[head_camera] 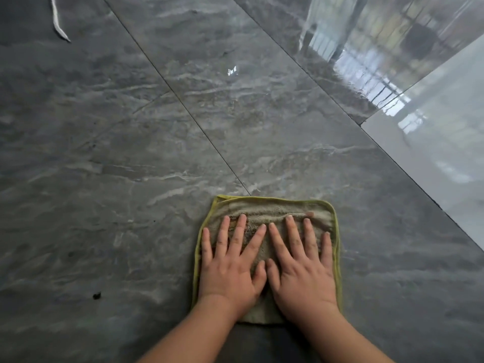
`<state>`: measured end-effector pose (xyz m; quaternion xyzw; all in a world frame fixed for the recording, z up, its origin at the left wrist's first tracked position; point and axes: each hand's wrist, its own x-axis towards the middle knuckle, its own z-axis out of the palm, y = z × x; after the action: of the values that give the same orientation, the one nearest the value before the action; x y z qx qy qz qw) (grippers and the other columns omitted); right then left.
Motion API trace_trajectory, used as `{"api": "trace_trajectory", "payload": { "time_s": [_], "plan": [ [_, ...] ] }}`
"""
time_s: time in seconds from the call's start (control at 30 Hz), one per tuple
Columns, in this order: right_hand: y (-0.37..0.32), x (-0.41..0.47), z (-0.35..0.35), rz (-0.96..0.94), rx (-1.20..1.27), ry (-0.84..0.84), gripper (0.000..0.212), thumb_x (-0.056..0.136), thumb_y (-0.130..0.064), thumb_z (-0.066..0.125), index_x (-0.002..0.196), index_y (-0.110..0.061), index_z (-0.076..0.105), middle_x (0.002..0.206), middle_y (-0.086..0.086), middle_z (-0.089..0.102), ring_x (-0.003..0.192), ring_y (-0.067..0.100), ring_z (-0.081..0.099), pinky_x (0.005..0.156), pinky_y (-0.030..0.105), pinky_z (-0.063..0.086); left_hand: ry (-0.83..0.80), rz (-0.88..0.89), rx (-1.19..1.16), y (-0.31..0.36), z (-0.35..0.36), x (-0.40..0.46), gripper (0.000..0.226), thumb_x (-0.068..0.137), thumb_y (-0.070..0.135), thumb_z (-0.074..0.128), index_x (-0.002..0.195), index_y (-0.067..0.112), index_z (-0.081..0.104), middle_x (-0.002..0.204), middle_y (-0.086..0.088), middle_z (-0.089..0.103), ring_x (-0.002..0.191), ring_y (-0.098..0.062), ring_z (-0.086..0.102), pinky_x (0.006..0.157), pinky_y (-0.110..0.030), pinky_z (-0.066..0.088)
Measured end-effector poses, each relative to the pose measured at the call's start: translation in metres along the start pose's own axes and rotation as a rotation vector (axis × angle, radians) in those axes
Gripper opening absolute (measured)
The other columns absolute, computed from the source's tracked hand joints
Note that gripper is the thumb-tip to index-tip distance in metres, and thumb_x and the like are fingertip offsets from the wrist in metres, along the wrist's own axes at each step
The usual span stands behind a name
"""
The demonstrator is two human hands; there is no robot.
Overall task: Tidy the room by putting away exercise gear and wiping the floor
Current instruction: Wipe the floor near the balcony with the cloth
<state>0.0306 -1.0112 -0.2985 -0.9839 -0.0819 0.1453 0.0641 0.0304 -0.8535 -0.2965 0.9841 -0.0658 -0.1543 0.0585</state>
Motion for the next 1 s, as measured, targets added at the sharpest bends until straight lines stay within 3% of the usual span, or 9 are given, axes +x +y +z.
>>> {"api": "trace_trajectory", "payload": {
  "time_s": [0.53, 1.0],
  "plan": [
    [-0.004, 0.202, -0.059, -0.053, 0.037, 0.067, 0.065, 0.096, -0.053, 0.024, 0.157, -0.042, 0.005, 0.168, -0.005, 0.0, 0.154, 0.024, -0.008, 0.121, 0.057, -0.007, 0.109, -0.142, 0.02, -0.045, -0.054, 0.181, 0.066, 0.09, 0.053, 0.017, 0.151, 0.046, -0.006, 0.165, 0.002, -0.008, 0.151, -0.027, -0.009, 0.117, -0.061, -0.003],
    [-0.021, 0.322, -0.092, -0.12, 0.037, 0.061, 0.064, 0.096, -0.053, 0.02, 0.157, -0.042, 0.004, 0.168, -0.006, -0.002, 0.154, 0.023, -0.009, 0.121, 0.055, -0.007, 0.146, -0.213, -0.012, -0.086, -0.088, 0.284, 0.064, 0.093, 0.051, 0.016, 0.152, 0.043, -0.007, 0.165, 0.001, -0.011, 0.151, -0.027, -0.012, 0.117, -0.061, -0.005]
  ]
}}
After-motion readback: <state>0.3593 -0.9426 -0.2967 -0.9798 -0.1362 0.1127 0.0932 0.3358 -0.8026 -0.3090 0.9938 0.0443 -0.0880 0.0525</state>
